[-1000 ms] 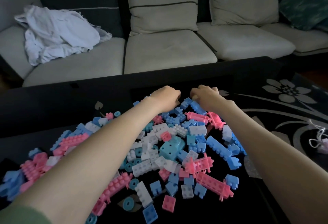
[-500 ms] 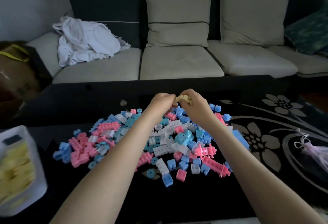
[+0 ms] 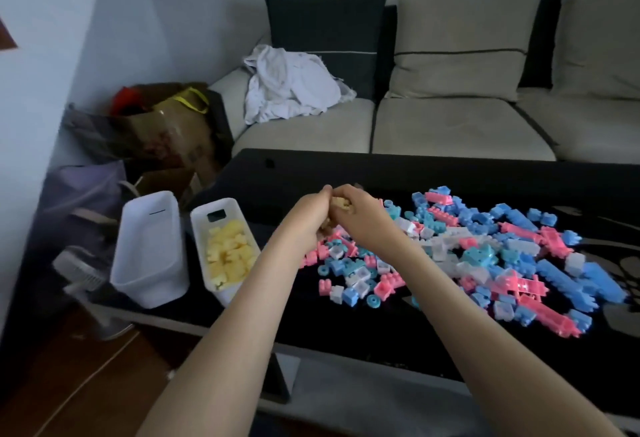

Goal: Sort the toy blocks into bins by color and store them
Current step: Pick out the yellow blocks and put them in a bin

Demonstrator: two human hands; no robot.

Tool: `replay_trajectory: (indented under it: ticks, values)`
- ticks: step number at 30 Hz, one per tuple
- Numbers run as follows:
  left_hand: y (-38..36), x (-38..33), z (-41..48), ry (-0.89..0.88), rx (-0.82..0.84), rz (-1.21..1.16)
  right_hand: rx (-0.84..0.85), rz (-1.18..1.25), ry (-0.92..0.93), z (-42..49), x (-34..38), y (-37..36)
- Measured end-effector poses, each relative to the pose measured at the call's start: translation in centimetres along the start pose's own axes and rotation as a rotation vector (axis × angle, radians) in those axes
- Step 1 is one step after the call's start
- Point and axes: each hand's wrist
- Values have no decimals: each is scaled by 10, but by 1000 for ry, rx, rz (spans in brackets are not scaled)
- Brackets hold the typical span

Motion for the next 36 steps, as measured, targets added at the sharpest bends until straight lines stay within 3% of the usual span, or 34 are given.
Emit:
replay_trajectory:
  ticks: [4, 7, 11, 13, 16, 22, 27, 32, 36]
  values:
    - [57, 13, 7, -35, 29, -128, 51, 10, 14, 2, 26, -40]
    - [96, 22, 15, -53, -54, -134, 106, 21, 43, 5, 40, -70]
    - [149, 33, 26, -76, -392, 256, 153, 16, 4, 12, 45, -107]
    - [164, 44, 30, -202, -456, 495, 201, -34, 39, 15, 45, -118]
    - [172, 51, 33, -328, -381, 678, 296, -61, 91, 20, 48, -131]
    - [166, 52, 43, -307, -168, 790, 442, -221, 165, 26, 39, -142]
    - [165, 51, 48, -293, -159, 767, 454, -102, 158, 29, 28, -137]
    - [159, 58, 48, -375, -70, 1017, 393, -402, 310, 23, 21, -141]
    - [156, 70, 53, -415, -319, 1408, 358, -504, 325, 20, 20, -136]
Point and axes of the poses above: each hand's wrist, its own z-axis towards the middle knuckle, its own y-axis out of the back of the hand, x = y × z, and after that the axes turned 1 degree about x, right-handed
